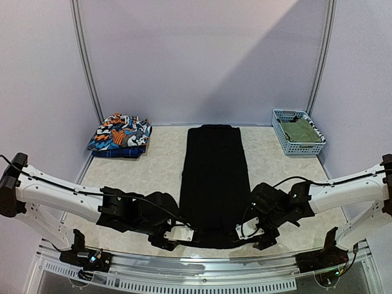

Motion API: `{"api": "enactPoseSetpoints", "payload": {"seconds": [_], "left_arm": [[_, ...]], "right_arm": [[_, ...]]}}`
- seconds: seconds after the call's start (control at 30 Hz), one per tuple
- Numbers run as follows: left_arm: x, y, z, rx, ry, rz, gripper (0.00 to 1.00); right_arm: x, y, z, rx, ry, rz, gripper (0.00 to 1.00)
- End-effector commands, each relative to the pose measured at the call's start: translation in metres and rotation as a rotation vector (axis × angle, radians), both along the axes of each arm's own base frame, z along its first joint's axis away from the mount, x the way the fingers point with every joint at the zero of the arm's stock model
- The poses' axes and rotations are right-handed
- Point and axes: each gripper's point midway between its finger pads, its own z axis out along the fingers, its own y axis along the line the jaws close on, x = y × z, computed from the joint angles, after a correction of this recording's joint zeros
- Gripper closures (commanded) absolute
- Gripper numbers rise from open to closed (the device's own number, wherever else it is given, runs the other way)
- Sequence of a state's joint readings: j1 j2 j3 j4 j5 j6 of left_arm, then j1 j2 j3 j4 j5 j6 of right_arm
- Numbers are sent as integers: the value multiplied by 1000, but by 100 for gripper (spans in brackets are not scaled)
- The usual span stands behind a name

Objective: Fold and stack the mixed laundry pile
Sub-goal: Pick up the rectangle-folded shirt from the center of the board.

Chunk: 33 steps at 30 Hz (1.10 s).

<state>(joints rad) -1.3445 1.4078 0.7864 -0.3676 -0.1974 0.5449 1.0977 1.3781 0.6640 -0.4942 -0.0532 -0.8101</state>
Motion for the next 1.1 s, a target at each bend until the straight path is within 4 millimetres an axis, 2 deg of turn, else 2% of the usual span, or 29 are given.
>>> {"api": "enactPoseSetpoints", "payload": {"seconds": [0.0,0.07,0.17,0.33,0.37,0.63,0.83,0.93,1.07], "left_arm": [[-11,-9,-17,21,1,-85,19],[-10,-13,-21,16,0,-90,18],[-10,-20,-27,10,1,-94,18],[-10,-27,-33,-11,13,-86,18],[-10,-29,-33,-17,16,-82,18],[-6,-41,-47,-10,18,-54,20],[10,-41,-62,67,-62,-7,35],[19,-40,-61,78,-118,13,35],[15,-42,-63,70,-110,-10,35]], "right_arm": [[23,-2,-11,-47,-95,-80,7],[25,-3,-17,-73,-94,-99,14],[33,-2,-19,-101,-111,-136,29],[29,4,-16,-100,-50,-156,64],[28,4,-15,-98,-40,-158,68],[28,2,-15,-96,-7,-173,76],[31,-1,-14,-90,14,-192,81],[30,-2,-13,-89,20,-192,81],[31,-1,-12,-86,23,-198,82]]}}
